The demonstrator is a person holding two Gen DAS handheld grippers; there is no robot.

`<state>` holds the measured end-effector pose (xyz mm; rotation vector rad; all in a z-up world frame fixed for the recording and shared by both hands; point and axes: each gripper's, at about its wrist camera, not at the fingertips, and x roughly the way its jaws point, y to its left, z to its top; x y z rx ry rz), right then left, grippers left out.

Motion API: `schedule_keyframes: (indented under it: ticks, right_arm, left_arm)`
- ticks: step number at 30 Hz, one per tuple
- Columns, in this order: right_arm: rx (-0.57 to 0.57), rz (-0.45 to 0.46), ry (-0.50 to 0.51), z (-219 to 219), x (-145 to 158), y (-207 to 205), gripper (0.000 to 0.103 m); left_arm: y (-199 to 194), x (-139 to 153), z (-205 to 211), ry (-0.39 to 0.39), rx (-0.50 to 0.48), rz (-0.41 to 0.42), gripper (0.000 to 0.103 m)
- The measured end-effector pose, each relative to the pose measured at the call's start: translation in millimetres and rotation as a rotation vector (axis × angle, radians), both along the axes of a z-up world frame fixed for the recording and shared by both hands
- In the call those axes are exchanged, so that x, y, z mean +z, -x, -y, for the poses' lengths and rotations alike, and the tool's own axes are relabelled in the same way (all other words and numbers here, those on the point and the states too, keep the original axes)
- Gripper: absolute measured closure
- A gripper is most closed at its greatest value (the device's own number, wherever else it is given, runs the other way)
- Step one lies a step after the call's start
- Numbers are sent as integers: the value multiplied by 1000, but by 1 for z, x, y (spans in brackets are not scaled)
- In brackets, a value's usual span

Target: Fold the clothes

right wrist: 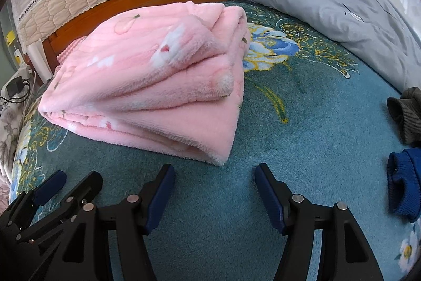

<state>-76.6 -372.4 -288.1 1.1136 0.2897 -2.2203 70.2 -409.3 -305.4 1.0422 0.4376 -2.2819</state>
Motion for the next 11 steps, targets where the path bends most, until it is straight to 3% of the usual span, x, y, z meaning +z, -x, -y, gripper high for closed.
schedule_keyframes:
  ticks: [11]
  right_arm:
    - [1, -3, -4, 1, 0, -1, 35]
  left_arm:
    - [2, 0, 7, -6, -2, -5, 38]
